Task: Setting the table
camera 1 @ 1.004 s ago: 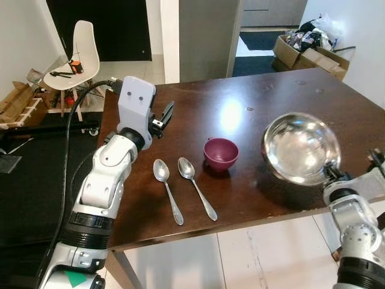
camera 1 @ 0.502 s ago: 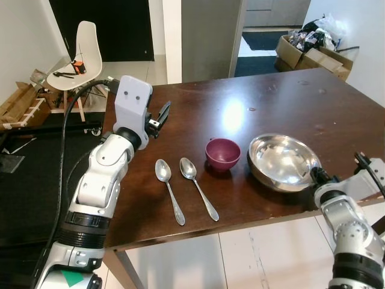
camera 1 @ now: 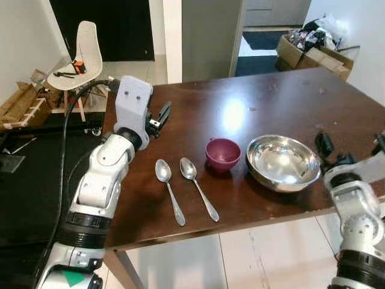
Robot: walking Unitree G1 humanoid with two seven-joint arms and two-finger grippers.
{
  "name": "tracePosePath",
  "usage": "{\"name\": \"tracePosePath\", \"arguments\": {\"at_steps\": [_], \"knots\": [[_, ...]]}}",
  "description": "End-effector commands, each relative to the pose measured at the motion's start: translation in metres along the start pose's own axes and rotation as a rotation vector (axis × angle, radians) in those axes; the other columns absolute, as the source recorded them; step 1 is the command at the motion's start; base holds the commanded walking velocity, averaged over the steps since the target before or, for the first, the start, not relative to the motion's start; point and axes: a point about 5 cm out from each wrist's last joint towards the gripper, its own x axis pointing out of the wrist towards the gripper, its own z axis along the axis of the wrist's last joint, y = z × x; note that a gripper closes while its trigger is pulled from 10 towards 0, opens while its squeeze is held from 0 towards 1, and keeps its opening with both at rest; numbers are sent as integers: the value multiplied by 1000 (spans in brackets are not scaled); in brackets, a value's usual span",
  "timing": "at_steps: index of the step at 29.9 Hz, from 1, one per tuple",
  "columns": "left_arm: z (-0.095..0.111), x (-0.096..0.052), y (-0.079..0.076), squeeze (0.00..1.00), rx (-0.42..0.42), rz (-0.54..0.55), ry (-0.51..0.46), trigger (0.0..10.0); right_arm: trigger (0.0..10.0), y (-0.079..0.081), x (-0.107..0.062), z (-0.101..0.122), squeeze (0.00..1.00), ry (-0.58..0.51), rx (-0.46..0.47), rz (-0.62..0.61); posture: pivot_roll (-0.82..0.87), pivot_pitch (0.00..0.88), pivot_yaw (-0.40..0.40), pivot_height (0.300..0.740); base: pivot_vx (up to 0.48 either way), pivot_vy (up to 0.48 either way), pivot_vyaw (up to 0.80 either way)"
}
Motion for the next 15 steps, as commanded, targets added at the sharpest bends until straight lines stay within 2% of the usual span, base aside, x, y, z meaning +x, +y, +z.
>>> {"name": "tracePosePath", "arguments": {"at_steps": [1,3,5,6,7,10,11,12,15], "knots": [[-3,-1,0,0,-8,2,13,10000,10000,17,-8,5,0,-32,-54,81,-74,0,105,740,0,0,0],[-4,-1,-1,0,-10,0,13,10000,10000,32,-14,12,0,-68,-122,146,-75,0,105,740,0,0,0],[-4,-1,-1,0,-10,0,13,10000,10000,32,-14,12,0,-68,-122,146,-75,0,105,740,0,0,0],[-4,-1,-1,0,-11,0,13,10000,10000,38,-17,14,0,-80,-133,172,-79,0,105,740,0,0,0],[-4,-1,-1,0,-12,-2,14,10000,10000,50,-21,13,0,-93,-182,221,-85,0,106,740,0,0,0],[-8,-5,-2,0,-26,-9,28,10000,10000,74,-34,-3,0,-79,-326,340,-88,0,107,740,0,0,0],[-8,-5,-2,0,-26,-9,28,10000,10000,74,-34,-3,0,-79,-326,340,-88,0,107,740,0,0,0],[-11,-11,-1,0,-42,-9,46,10000,10000,79,-41,-16,0,-48,-369,377,-91,0,112,740,0,0,0],[-20,-31,5,0,-76,17,89,10000,10000,84,-55,-42,0,25,-407,438,-92,0,115,740,0,0,0]]}}
